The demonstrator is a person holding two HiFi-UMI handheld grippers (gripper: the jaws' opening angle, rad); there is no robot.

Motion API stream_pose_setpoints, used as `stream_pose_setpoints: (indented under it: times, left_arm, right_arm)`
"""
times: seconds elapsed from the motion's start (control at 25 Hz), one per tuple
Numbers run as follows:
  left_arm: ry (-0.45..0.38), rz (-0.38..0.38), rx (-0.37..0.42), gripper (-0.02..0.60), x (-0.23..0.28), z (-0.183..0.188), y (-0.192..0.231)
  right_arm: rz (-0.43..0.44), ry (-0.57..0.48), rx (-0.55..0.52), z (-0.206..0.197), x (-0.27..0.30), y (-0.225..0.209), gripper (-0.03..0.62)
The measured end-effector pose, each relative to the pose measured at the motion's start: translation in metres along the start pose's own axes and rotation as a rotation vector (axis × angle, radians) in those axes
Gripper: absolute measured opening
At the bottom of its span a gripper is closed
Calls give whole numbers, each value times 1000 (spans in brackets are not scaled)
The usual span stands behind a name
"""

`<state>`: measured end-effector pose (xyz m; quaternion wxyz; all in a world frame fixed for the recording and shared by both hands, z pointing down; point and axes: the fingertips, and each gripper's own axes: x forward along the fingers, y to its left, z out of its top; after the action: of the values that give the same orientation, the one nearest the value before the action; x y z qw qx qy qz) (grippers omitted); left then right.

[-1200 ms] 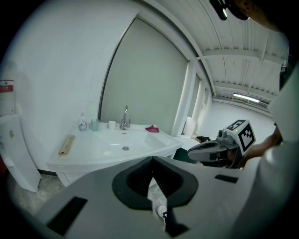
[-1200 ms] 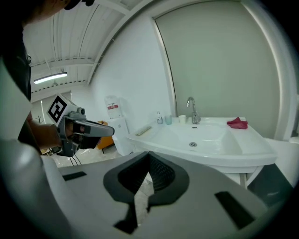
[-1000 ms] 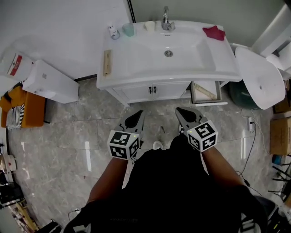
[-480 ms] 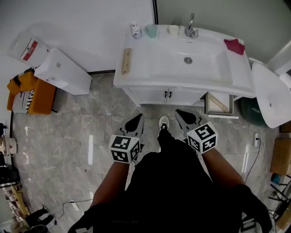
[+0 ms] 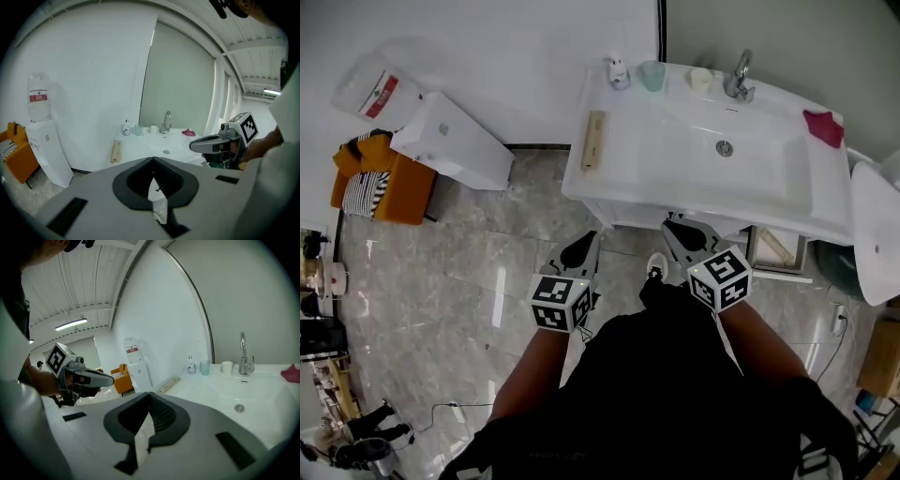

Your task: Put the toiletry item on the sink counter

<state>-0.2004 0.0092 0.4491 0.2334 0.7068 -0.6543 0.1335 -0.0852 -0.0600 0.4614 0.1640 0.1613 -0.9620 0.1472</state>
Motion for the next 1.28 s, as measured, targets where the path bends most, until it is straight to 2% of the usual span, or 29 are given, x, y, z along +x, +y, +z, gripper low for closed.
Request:
stream_pose_setpoints:
  times: [0.4, 0.76, 1.0, 1.28]
  left_arm:
    - [30, 51, 14, 5, 55, 44, 59]
    - [15, 83, -24, 5, 91, 65, 108]
    - [54, 40, -6, 5, 106, 62, 139]
    - [103, -57, 59, 5, 123, 60, 182]
  right_arm:
    - [78, 26, 6, 39, 92, -45, 5]
    - [136, 76, 7, 48, 147, -55, 5]
    - [100, 104, 14, 48, 174, -56, 5]
    - [-19, 147, 98, 41, 222, -59, 5]
